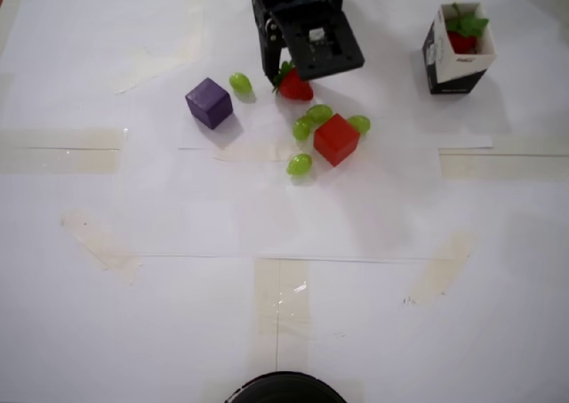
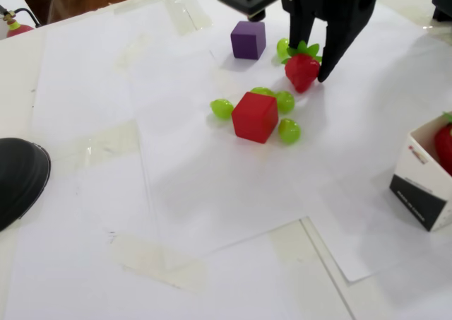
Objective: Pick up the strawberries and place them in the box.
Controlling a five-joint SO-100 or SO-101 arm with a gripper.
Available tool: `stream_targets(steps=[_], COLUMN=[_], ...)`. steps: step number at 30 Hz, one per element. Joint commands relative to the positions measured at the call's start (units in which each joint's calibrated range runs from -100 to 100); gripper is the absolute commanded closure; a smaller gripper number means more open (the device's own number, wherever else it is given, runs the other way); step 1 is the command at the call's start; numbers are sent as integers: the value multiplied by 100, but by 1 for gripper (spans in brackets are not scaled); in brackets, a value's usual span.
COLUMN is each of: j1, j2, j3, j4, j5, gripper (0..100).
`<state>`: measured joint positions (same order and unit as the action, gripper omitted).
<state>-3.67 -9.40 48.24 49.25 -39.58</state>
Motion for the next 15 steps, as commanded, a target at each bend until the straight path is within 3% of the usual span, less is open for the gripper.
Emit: stream_targets(steps=[1,9,15], j1=[-148,-236,-199], j2=[-478,-418,-418], j3=[-24,49,149], j4=[-268,-529,-456], j5=[20,5,-83], gripper=[73,71,76])
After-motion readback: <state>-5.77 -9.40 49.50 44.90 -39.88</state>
